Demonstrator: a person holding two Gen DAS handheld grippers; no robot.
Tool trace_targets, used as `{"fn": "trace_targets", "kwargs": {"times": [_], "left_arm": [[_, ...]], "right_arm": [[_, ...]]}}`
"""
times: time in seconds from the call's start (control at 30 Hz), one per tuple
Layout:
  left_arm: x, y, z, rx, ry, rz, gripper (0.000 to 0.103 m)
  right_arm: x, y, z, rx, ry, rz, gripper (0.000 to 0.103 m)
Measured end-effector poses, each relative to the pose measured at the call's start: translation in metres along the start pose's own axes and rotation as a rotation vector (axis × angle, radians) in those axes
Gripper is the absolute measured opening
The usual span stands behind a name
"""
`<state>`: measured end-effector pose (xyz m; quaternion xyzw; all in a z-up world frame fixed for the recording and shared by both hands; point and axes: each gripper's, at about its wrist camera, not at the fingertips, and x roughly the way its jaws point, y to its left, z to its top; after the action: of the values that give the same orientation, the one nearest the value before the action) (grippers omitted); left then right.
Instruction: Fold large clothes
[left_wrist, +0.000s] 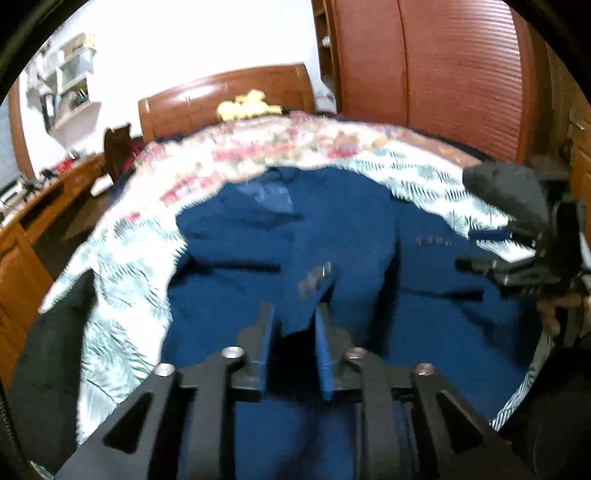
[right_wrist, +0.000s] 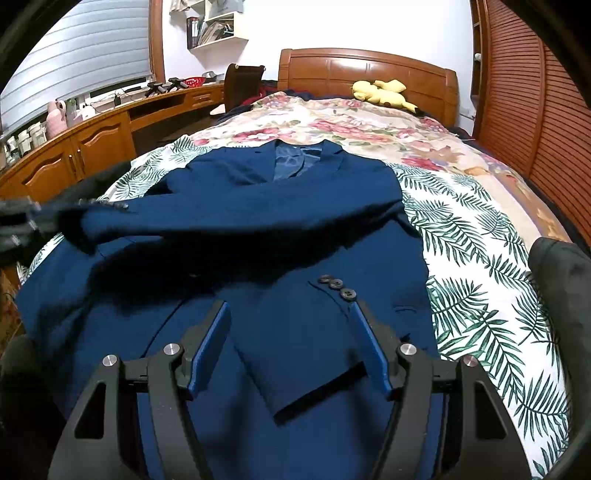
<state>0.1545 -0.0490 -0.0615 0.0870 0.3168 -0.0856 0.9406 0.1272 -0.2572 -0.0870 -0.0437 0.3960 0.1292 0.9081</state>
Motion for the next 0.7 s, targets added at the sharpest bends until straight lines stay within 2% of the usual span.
{"fn": "trace_targets", "kwargs": {"times": [0.07, 0.27, 0.53, 0.7], "left_arm": [[-0.012, 0.005, 0.002, -0.017, -0.024, 0.005, 0.051], [-0.032, 0.016, -0.020, -0.072, -0.032, 0.032, 0.064], [-0.035, 0.036, -0.061, -0.151, 0.008, 0.056, 0.064], [-0.035, 0.047, -0.077, -0.153, 0.039, 0.085, 0.064]], "right_arm": [[0.001, -0.001, 0.000, 0.000, 0.002, 0.002, 0.068], [0.003, 0.000, -0.002, 0.000, 0.008, 0.004, 0.068], [0.002, 0.001, -0.007, 0.012, 0.021, -0.003, 0.068], [-0.006, -0.002, -0.012, -0.002, 0.032, -0.022, 0.068]]}}
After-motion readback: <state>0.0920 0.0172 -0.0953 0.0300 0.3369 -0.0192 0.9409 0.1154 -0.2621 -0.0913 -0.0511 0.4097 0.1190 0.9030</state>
